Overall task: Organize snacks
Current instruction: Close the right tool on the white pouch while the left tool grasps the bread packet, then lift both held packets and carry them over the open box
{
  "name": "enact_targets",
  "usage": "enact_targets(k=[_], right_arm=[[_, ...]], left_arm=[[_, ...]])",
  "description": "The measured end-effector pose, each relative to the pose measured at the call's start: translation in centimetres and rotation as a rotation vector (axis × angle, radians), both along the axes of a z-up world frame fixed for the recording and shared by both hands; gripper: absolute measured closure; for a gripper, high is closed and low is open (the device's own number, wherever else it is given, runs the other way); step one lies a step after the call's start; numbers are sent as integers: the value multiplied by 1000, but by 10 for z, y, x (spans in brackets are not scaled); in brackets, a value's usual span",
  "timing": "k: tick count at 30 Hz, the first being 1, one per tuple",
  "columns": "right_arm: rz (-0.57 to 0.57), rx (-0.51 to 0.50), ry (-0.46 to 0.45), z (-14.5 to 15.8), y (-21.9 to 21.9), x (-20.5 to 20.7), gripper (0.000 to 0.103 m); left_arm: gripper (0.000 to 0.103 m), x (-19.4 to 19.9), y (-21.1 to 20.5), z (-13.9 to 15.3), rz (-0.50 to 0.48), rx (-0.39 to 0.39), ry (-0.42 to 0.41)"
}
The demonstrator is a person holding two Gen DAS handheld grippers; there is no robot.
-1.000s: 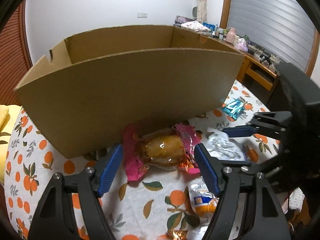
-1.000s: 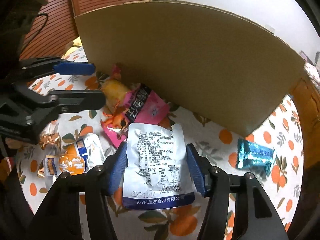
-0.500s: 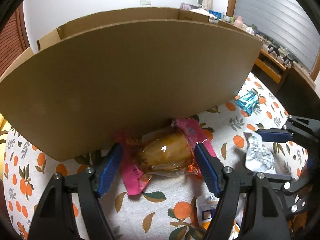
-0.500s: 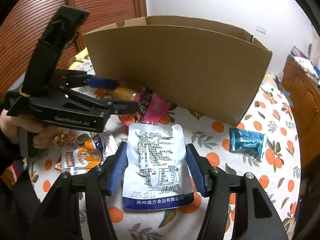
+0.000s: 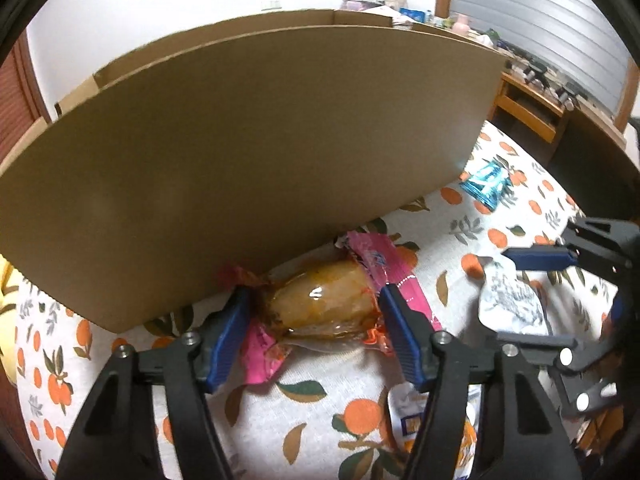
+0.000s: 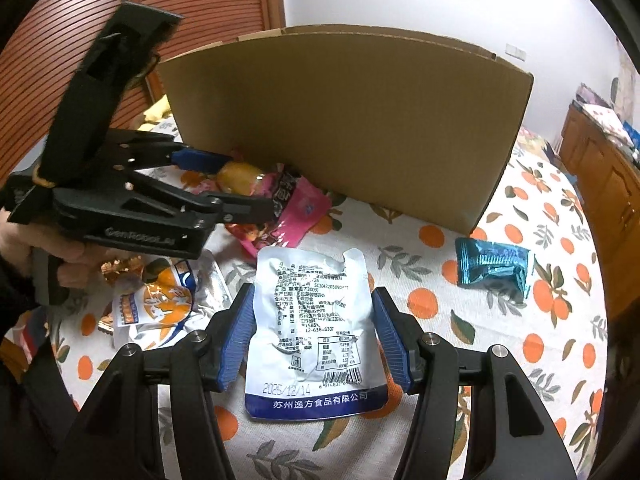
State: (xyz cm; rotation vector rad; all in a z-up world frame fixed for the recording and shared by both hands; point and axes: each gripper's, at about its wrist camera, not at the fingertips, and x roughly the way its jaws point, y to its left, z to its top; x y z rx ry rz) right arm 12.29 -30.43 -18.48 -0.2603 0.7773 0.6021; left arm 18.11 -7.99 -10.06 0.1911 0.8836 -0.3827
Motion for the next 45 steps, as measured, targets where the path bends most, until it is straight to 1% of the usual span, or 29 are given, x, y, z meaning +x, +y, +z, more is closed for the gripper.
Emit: enact_targets(k=[2, 5, 13, 24, 34, 38, 45], right_arm=[[-3, 4, 10, -2, -1, 1, 43], [-5, 7, 7, -1, -2, 3, 43], [-11, -5, 0, -2, 0, 3, 43], [-19, -1, 0, 0, 0, 2, 43], [-24, 9, -3, 2, -3, 2, 43], [-25, 15, -13, 6, -4, 0, 43], [-26, 31, -57, 27, -6, -9, 43]], left_arm=[[41, -4, 1, 0, 0, 4, -11], [42, -9, 7, 2, 7, -16, -9], [43, -26, 13, 14, 8, -45, -42], [46, -38, 13, 24, -7, -51, -80], [46, -52, 16, 44, -16, -76, -124], [46, -55, 16, 53, -18, -84, -142], [46, -61, 14, 69, -27, -95, -176]])
